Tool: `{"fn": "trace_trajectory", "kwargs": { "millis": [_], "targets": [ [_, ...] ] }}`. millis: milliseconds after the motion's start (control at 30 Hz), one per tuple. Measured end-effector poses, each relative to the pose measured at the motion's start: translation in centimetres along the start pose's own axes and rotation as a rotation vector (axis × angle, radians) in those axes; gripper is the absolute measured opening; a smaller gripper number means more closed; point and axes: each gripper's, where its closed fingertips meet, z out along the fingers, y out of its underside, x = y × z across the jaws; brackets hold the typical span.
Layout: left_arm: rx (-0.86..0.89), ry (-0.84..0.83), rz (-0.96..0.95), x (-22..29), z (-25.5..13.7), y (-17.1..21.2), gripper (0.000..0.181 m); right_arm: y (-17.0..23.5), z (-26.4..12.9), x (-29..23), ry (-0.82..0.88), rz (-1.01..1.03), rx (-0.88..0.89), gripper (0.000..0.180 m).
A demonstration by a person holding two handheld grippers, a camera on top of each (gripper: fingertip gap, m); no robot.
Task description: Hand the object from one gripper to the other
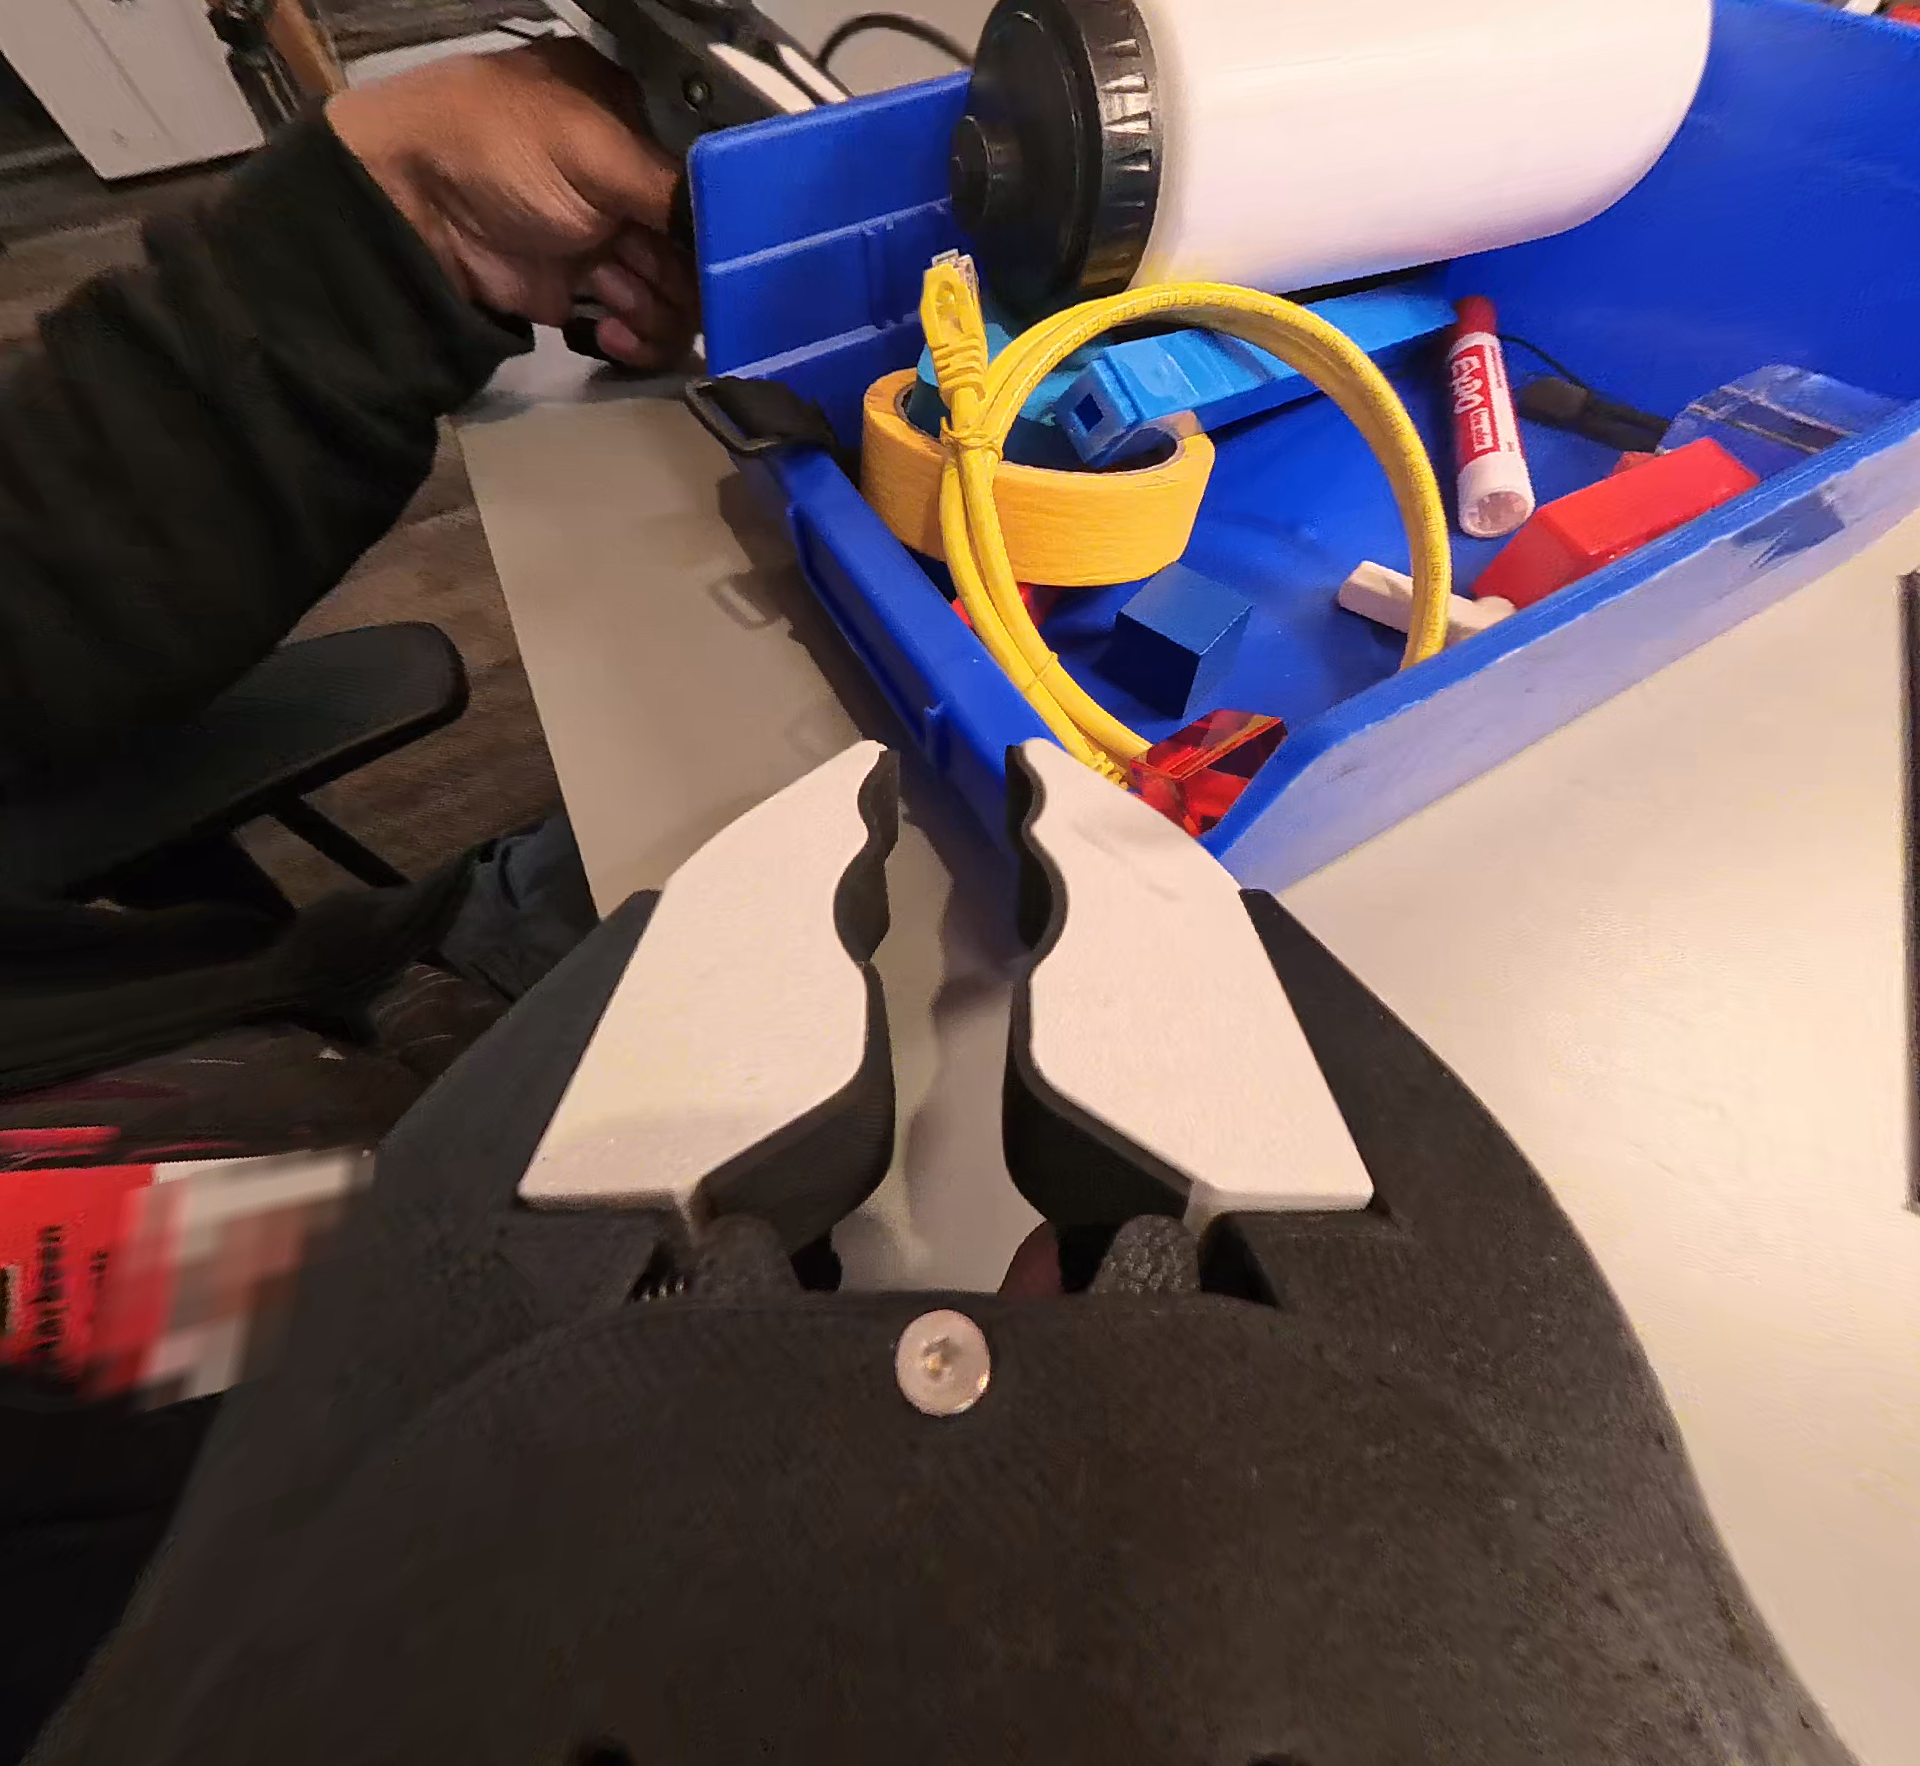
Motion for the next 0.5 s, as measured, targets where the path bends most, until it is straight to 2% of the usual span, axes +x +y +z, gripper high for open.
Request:
{"fn": "trace_trajectory", "kwargs": {
  "millis": [33,267,500],
  "targets": [
    [-0.018,0.003,0.008,0.0,0.2,0.2,0.012,0.0,0.0,0.0,-0.015,0.012,0.003,0.018],
    [-0.183,-0.013,0.084,-0.4,0.2,2.0,0.034,-0.3,-0.3,-0.5,-0.137,0.087,0.020,0.016],
    [-0.369,0.020,0.217,0.9,-3.4,2.3,0.056,-0.7,-0.7,-0.8,-0.275,0.190,0.051,0.006]
  ]
}}
